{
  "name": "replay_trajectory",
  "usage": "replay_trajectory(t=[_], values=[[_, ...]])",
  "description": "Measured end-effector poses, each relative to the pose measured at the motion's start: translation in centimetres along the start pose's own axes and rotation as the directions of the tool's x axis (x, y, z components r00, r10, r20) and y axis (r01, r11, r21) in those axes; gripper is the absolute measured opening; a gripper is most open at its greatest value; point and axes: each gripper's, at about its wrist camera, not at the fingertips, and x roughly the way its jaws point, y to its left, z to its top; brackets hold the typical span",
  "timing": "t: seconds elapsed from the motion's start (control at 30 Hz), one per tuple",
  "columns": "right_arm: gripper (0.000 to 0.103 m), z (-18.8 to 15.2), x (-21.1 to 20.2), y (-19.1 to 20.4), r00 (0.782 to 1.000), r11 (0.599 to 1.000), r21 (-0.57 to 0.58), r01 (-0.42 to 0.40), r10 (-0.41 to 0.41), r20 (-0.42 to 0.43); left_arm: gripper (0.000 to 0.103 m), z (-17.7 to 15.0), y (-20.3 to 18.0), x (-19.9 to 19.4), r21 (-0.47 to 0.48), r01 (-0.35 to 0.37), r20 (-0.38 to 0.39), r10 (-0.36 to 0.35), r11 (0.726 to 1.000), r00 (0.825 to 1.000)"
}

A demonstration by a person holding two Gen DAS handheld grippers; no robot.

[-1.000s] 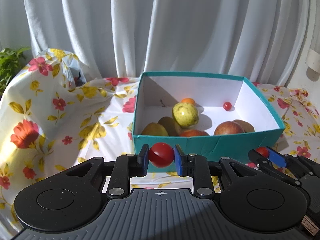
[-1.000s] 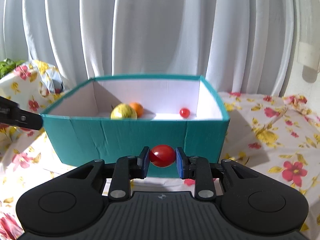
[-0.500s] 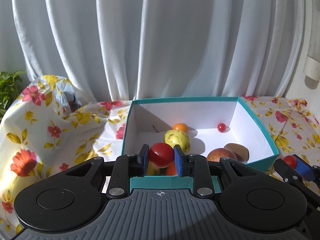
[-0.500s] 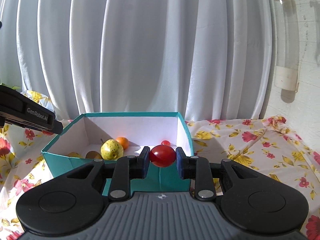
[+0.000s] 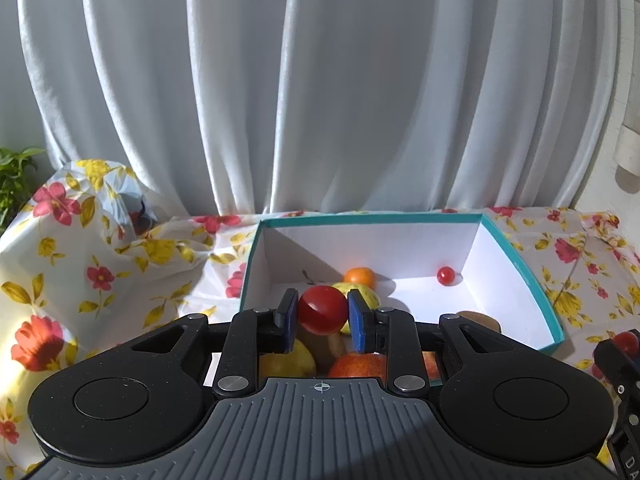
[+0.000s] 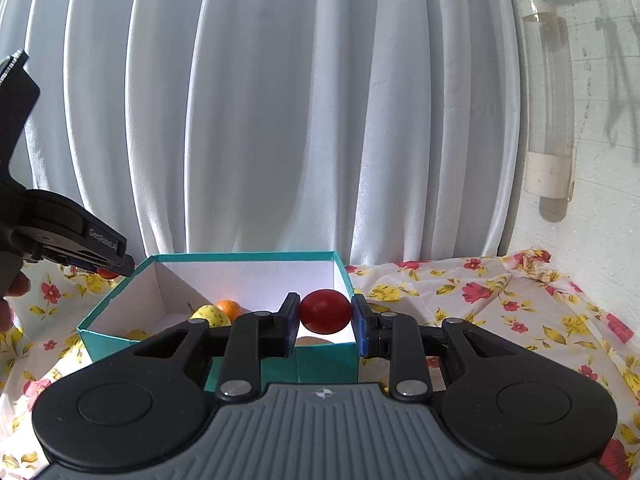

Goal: Organize fruits
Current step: 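Lower tomato into the box and open the left tool while the right tool carries its tomato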

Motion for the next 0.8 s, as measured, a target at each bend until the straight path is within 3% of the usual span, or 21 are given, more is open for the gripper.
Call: replay_trajectory(t=[0.3,0.8], values=[[0.027,0.2,-0.8,0.5,1.000,1.000,0.001,0.008,-0.008,0.025,0.030,0.4,0.2,3.3,0.007,-0.015,0.011,0.015,1.000,1.000],[0.027,0.6,-1.7,1.2,0.997,0.999,0.015,0.045,-0.046,0.060,0.030,-0.6,-0.6,7.8,0.049,0.034,-0.069,-0.030,0.998,0.997]])
